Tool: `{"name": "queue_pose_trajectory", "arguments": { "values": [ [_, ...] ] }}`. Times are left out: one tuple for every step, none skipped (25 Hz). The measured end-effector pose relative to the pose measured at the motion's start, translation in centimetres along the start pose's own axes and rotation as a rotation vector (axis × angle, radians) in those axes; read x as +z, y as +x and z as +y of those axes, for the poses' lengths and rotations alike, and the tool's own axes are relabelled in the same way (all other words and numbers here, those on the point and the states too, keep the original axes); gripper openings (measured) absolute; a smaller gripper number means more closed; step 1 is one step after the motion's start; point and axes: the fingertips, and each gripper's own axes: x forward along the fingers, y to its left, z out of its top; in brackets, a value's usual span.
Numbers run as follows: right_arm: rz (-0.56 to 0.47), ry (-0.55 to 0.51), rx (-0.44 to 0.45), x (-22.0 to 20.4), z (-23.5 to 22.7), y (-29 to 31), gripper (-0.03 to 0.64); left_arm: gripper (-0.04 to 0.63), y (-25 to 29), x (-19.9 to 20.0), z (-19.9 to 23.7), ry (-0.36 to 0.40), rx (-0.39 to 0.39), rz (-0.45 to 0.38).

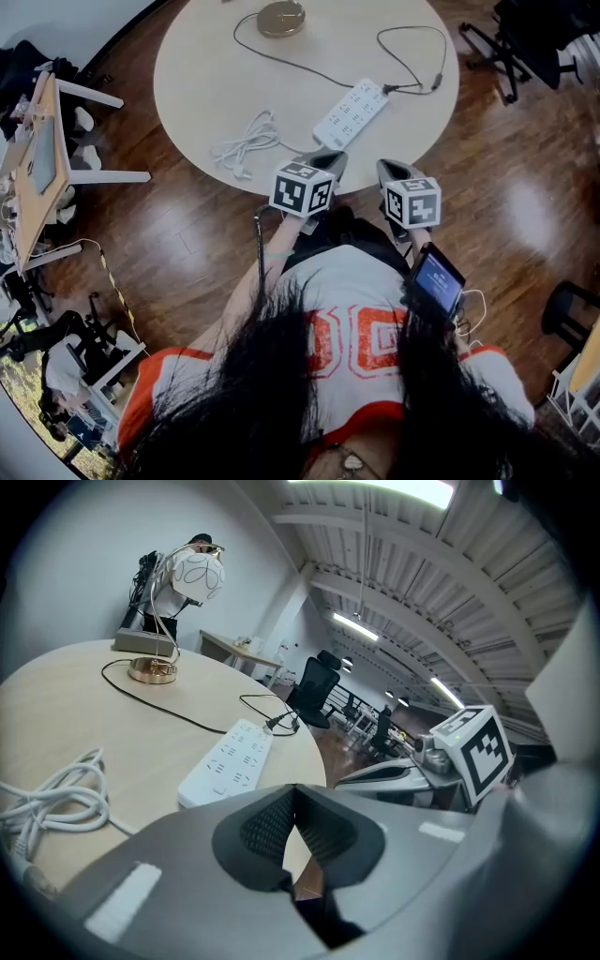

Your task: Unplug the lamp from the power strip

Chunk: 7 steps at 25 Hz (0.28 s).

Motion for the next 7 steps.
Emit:
{"name": "queue_pose_trajectory", "arguments": {
  "values": [
    [0.001,0.000,0.001,-0.10,-0.11,-0.03,0.002,0.000,0.14,-0.09,-0.13,0.000,-0.001,0.003],
    [0.001,0.000,0.003,-0.18,-0.18,-0.06,0.002,0.000,0.21,-0.14,-0.23,0.000,-0.001,0.004],
    [0.000,-0.001,0.004,-0.25,-0.24,-0.10,0.002,0.000,0.25,-0.18,-0.33,0.000,0.001,0.004],
    [-0.001,-0.001,0.005,-0.32,-0.33,-0.14,0.002,0.000,0.29,-0.20,-0.44,0.001,0.002,0.003],
    [-0.001,-0.002,0.005,-0.40,-0.44,-0.21,0.002,0.000,0.36,-0.21,-0.56,0.002,0.003,0.002],
    [-0.002,-0.002,0.005,-0.48,-0.59,-0.29,0.002,0.000,0.45,-0.21,-0.70,0.002,0.004,0.001],
    [-0.003,-0.002,0.005,-0.56,-0.74,-0.39,0.002,0.000,0.55,-0.21,-0.85,0.003,0.005,0.000]
  ]
}}
